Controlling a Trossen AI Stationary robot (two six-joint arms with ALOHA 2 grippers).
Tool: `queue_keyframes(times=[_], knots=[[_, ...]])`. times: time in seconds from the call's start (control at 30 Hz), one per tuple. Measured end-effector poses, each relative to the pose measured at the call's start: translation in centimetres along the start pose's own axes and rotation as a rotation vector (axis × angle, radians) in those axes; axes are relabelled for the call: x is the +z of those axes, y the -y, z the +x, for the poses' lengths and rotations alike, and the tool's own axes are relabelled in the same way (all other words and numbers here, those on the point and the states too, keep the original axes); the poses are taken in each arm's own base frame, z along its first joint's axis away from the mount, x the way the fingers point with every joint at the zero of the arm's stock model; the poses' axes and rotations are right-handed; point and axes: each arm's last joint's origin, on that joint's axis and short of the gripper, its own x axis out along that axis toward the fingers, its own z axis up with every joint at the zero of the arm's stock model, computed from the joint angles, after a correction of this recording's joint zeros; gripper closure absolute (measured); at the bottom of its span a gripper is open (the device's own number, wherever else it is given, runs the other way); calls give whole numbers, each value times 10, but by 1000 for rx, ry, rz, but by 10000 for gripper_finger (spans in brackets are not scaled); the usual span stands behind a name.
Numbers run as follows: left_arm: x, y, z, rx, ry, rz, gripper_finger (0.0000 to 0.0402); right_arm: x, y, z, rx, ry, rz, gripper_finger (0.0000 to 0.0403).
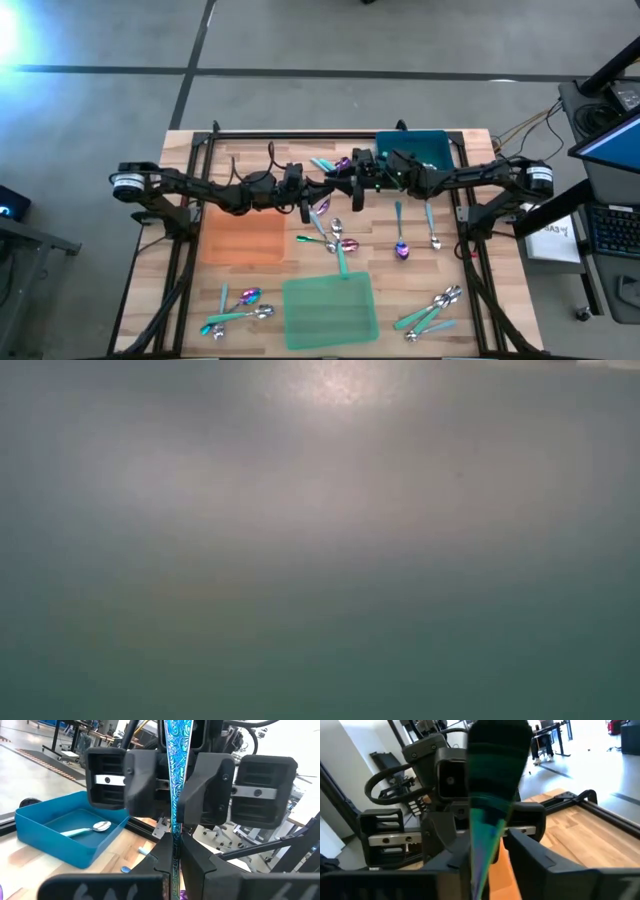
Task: Sort silverware by color (type)
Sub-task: Put the top left purple spoon into the green bin
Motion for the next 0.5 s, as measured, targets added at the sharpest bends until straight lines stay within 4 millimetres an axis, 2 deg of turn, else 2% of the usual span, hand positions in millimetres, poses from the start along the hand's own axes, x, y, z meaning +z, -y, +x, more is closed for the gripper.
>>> queue_keyframes(times=[0.1, 0.13, 0.33, 0.5], knots=[[0, 0, 0, 3, 1, 6, 400, 3, -1, -2, 9, 4, -3, 375], [0, 0, 0, 4, 3, 12, 400, 4, -2, -2, 10, 6, -1, 382], [1, 0, 0, -5, 7, 1, 394, 10, -5, -4, 9, 2, 2, 388], [0, 0, 0, 3, -8, -25, 354, 14, -5, -2, -14, -39, -20, 388]])
